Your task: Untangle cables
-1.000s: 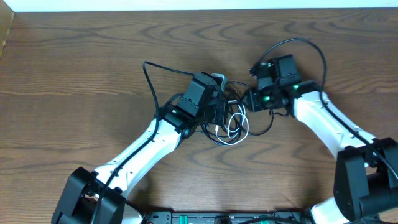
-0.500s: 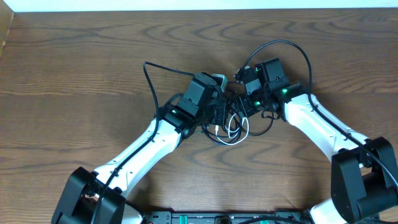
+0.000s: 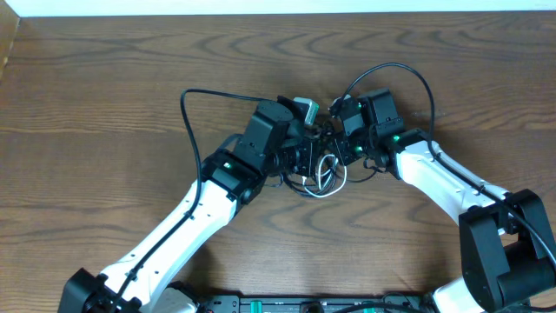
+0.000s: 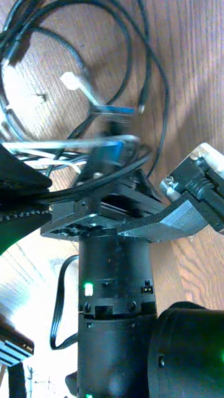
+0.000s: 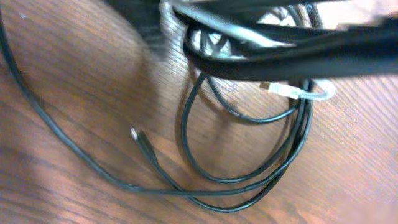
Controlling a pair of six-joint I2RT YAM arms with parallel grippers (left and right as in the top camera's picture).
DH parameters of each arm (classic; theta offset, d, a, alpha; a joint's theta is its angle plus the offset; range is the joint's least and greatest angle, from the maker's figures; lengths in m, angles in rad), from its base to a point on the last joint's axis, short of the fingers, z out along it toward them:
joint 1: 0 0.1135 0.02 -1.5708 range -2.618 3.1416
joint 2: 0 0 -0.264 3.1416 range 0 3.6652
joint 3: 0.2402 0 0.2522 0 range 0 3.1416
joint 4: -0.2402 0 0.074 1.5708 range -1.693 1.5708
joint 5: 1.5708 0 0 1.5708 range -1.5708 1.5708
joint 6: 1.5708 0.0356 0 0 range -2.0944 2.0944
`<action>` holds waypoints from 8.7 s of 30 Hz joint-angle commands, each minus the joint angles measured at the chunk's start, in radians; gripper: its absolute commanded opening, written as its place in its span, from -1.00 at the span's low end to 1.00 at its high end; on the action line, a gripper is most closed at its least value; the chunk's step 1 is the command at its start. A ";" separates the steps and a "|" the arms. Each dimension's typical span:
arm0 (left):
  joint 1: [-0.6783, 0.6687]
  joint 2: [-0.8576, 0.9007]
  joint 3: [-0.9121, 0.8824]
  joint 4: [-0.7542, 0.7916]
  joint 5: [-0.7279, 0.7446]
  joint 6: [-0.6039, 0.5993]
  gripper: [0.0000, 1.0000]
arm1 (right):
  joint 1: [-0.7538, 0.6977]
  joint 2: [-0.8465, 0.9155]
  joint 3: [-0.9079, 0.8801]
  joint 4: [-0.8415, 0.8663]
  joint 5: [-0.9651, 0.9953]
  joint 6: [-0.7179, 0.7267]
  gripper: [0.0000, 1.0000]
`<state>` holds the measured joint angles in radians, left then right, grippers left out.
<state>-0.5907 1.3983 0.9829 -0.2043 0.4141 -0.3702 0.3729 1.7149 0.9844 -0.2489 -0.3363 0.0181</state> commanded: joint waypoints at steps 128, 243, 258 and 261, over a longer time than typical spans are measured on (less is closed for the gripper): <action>0.243 -0.299 0.003 0.216 0.189 -0.122 -0.85 | -0.186 -0.249 -0.007 -0.216 -0.421 -0.002 0.89; 0.243 -0.184 0.003 -0.375 -0.526 0.037 -0.85 | -1.032 -0.054 0.381 -0.389 0.345 0.269 -0.60; 0.244 -0.184 0.003 -0.159 -0.352 0.137 -0.85 | -0.728 -0.049 0.376 -0.541 -0.420 -0.102 0.47; 0.244 -0.188 0.003 -0.098 -0.443 0.192 -0.46 | -0.625 -0.045 0.370 -0.588 -0.370 -0.136 0.63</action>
<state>-0.3534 1.2110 0.9768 -0.3374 0.0307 -0.2611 -0.3199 1.6623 1.3560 -0.8196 -0.6888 -0.0223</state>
